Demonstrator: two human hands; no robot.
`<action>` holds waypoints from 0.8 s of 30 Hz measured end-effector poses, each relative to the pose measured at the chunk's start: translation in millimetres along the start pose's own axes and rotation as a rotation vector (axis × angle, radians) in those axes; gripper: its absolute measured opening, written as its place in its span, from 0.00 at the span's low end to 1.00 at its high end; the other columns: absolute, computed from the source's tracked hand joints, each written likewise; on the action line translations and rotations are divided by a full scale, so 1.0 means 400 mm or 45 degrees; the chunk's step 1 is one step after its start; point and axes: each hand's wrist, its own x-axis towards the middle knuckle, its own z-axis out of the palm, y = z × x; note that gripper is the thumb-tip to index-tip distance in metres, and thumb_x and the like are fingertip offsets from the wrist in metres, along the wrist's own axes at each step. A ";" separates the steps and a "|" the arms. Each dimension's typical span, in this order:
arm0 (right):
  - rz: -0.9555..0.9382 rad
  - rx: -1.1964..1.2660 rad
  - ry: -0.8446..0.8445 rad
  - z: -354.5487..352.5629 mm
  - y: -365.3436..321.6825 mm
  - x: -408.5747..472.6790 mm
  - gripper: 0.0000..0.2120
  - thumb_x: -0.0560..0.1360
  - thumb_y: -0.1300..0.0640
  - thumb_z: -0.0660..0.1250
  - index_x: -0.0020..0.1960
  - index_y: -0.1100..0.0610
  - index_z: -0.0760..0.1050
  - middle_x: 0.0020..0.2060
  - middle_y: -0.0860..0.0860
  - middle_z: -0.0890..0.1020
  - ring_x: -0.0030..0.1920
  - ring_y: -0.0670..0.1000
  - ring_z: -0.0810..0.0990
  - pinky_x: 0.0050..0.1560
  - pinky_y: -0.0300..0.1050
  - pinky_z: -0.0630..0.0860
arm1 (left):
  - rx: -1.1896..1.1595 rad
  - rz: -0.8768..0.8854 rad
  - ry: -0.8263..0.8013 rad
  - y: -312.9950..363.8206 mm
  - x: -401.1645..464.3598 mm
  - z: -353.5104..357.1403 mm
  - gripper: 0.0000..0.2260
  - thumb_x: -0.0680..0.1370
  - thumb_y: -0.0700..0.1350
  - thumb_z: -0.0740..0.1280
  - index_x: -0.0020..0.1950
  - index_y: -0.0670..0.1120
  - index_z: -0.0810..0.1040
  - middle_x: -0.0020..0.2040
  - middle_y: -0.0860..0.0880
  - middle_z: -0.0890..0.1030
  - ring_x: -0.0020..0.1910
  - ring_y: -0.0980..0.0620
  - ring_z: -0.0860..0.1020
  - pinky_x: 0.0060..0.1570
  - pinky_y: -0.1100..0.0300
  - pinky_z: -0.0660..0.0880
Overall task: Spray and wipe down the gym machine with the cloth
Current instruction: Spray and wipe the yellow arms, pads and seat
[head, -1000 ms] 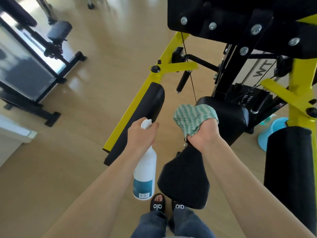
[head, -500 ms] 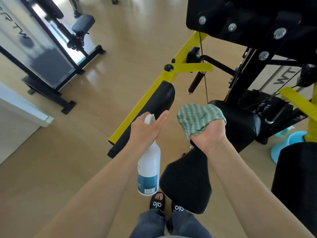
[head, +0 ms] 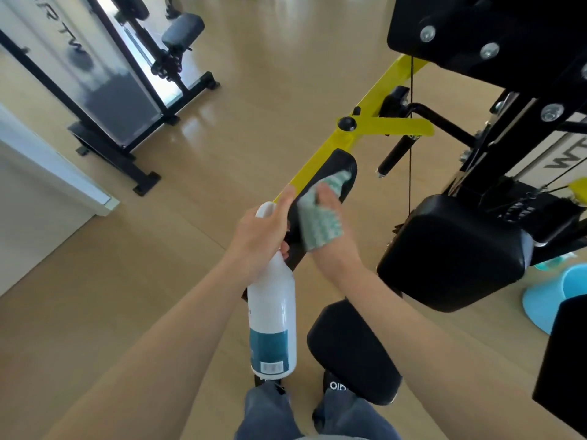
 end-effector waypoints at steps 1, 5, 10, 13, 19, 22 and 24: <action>-0.242 -0.185 0.073 0.047 0.006 0.004 0.29 0.82 0.50 0.55 0.79 0.62 0.60 0.78 0.60 0.64 0.79 0.59 0.59 0.75 0.46 0.65 | -0.034 -0.025 -0.021 0.003 0.008 -0.011 0.28 0.77 0.72 0.64 0.40 0.46 0.70 0.31 0.48 0.73 0.25 0.51 0.72 0.34 0.58 0.72; -0.536 -0.377 0.154 0.105 0.046 0.057 0.29 0.84 0.52 0.60 0.79 0.66 0.59 0.79 0.61 0.59 0.81 0.60 0.52 0.79 0.61 0.52 | -0.146 -0.149 -0.149 0.004 0.045 -0.060 0.29 0.78 0.72 0.60 0.42 0.45 0.71 0.35 0.46 0.74 0.24 0.51 0.71 0.31 0.58 0.72; -0.318 -0.462 0.157 0.036 0.119 0.225 0.32 0.81 0.61 0.59 0.81 0.64 0.50 0.81 0.59 0.51 0.81 0.58 0.46 0.81 0.54 0.45 | -0.193 -0.229 -0.240 -0.003 0.081 -0.076 0.32 0.78 0.73 0.59 0.42 0.43 0.74 0.36 0.43 0.74 0.24 0.49 0.71 0.35 0.55 0.74; -0.036 -0.381 0.002 -0.021 0.109 0.312 0.34 0.81 0.65 0.57 0.82 0.60 0.44 0.82 0.56 0.47 0.82 0.55 0.43 0.79 0.46 0.43 | -0.164 -0.274 -0.255 -0.003 0.100 -0.070 0.35 0.76 0.75 0.59 0.41 0.41 0.75 0.30 0.44 0.72 0.23 0.48 0.71 0.35 0.55 0.73; 0.044 -0.283 0.102 0.058 0.043 0.192 0.33 0.82 0.47 0.37 0.81 0.65 0.46 0.81 0.60 0.47 0.81 0.59 0.44 0.81 0.54 0.50 | -0.115 -0.263 -0.332 0.003 0.115 -0.076 0.38 0.79 0.73 0.56 0.43 0.38 0.80 0.34 0.42 0.72 0.22 0.48 0.71 0.30 0.59 0.75; -0.217 -0.296 0.100 0.128 0.000 0.000 0.29 0.85 0.52 0.46 0.81 0.66 0.48 0.81 0.61 0.51 0.81 0.60 0.50 0.79 0.59 0.56 | 0.004 -0.251 -0.346 0.010 0.111 -0.086 0.37 0.81 0.72 0.53 0.50 0.39 0.82 0.35 0.44 0.76 0.25 0.51 0.75 0.23 0.67 0.72; -0.305 -0.326 0.055 0.147 -0.005 -0.040 0.28 0.86 0.52 0.48 0.81 0.64 0.48 0.81 0.60 0.52 0.81 0.60 0.51 0.79 0.59 0.56 | 0.020 -0.266 -0.346 0.013 0.111 -0.088 0.37 0.82 0.71 0.52 0.56 0.38 0.82 0.34 0.44 0.75 0.22 0.53 0.75 0.19 0.69 0.69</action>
